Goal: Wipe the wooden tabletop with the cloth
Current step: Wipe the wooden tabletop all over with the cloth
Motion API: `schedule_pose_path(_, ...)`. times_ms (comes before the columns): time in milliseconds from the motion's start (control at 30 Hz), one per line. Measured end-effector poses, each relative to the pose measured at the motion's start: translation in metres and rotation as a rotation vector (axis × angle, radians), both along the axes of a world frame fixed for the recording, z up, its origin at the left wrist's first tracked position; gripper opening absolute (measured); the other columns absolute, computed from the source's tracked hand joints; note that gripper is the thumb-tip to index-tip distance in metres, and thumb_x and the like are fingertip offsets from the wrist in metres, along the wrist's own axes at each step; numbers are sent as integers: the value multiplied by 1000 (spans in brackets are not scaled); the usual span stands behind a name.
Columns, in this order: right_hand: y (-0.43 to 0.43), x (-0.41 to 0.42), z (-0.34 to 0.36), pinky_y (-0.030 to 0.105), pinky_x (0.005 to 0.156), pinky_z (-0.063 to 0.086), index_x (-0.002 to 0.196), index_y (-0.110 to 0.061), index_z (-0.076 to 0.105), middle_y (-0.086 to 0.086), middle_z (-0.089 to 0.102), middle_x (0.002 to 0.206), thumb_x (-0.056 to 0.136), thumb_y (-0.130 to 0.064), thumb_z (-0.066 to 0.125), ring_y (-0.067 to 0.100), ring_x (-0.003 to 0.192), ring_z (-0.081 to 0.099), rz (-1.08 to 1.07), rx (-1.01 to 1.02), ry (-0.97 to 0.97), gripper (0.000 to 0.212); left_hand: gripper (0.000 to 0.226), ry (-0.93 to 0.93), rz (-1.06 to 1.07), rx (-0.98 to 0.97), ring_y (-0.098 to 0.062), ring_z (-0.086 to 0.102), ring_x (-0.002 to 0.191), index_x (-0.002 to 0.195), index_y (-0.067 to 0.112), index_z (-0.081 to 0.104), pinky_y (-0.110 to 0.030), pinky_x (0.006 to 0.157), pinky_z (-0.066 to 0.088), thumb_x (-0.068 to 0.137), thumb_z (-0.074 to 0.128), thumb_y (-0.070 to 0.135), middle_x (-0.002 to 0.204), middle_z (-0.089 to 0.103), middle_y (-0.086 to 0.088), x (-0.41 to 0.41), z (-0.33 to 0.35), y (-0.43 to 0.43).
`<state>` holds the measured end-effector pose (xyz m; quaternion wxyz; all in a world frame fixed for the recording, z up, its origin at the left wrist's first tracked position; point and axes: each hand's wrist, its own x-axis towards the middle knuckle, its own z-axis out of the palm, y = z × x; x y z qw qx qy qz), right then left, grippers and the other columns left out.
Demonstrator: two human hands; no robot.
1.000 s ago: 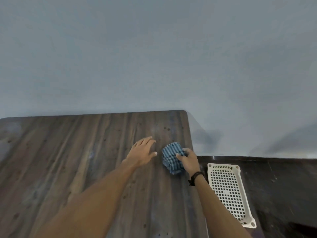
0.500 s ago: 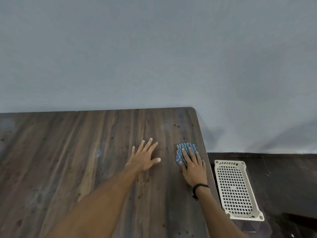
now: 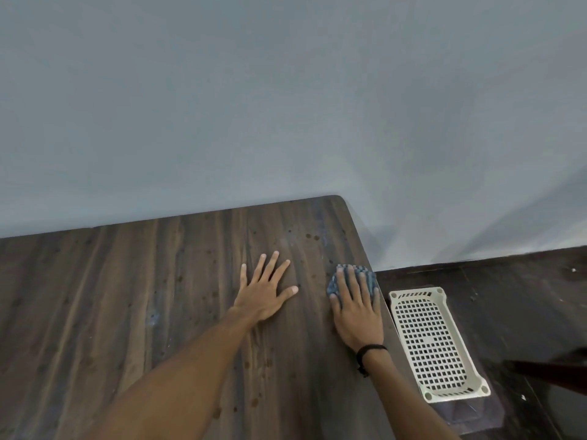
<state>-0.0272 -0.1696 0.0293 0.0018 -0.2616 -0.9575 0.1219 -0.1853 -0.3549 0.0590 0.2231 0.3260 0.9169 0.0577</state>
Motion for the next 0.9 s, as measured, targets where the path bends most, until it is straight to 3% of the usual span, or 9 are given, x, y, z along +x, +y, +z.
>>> schedule_pose_path(200, 9, -36, 10, 53, 126, -2, 163, -28, -2, 0, -7, 170, 107, -49, 22, 23, 156, -10, -240, -103, -15, 65, 89, -86, -21, -7, -13, -34, 145, 154, 45, -17, -60, 113, -24, 87, 28, 83, 156, -38, 17, -9, 1, -1)
schedule_pose_path(333, -4, -45, 13, 48, 126, -4, 162, -33, -5, -9, -14, 167, 105, -52, 12, 14, 153, -17, 151, -77, -45, 63, 108, -192, -39, -85, -14, -37, 144, 153, 46, -19, -60, 113, -22, 80, 53, 79, 153, -42, 18, -16, 13, 3)
schedule_pose_path(400, 11, -39, 12, 48, 127, -3, 161, -36, -5, -11, -14, 167, 107, -50, 20, 13, 153, -17, 185, -99, -56, 61, 118, -260, -76, -154, -17, -36, 144, 153, 46, -19, -64, 114, -16, 77, 67, 69, 153, -42, 18, -25, 22, 4)
schedule_pose_path(533, 10, -57, 13, 50, 126, 0, 163, -27, 3, 1, -1, 171, 107, -46, 31, 23, 157, -8, -88, -120, -17, 65, 123, -249, -63, -190, -28, -29, 148, 155, 46, -13, -72, 114, 4, 75, 80, 54, 159, -33, 16, -29, 34, 7)
schedule_pose_path(700, 19, -51, 11, 45, 126, -3, 162, -33, -3, -9, -10, 168, 107, -51, 27, 13, 154, -14, 198, -101, -32, 65, 129, -251, 50, -203, -43, -29, 145, 154, 49, -11, -70, 116, 9, 70, 87, 46, 159, -37, 6, -22, 34, 12)
schedule_pose_path(833, 39, -85, 15, 50, 126, 4, 163, -17, 1, 6, 2, 171, 107, -48, 28, 24, 157, -3, -169, -136, -8, 69, 140, -274, 108, -272, -47, -30, 143, 150, 52, -18, -72, 114, 14, 63, 91, 44, 155, -44, 1, -32, 38, 24)
schedule_pose_path(900, 25, -101, 15, 50, 126, 3, 163, -16, 2, 7, 1, 171, 108, -44, 27, 25, 157, -3, -54, -131, -10, 66, 145, -278, 131, -319, -48, -30, 143, 148, 53, -22, -73, 112, 18, 60, 93, 43, 154, -45, 1, -32, 42, 31)
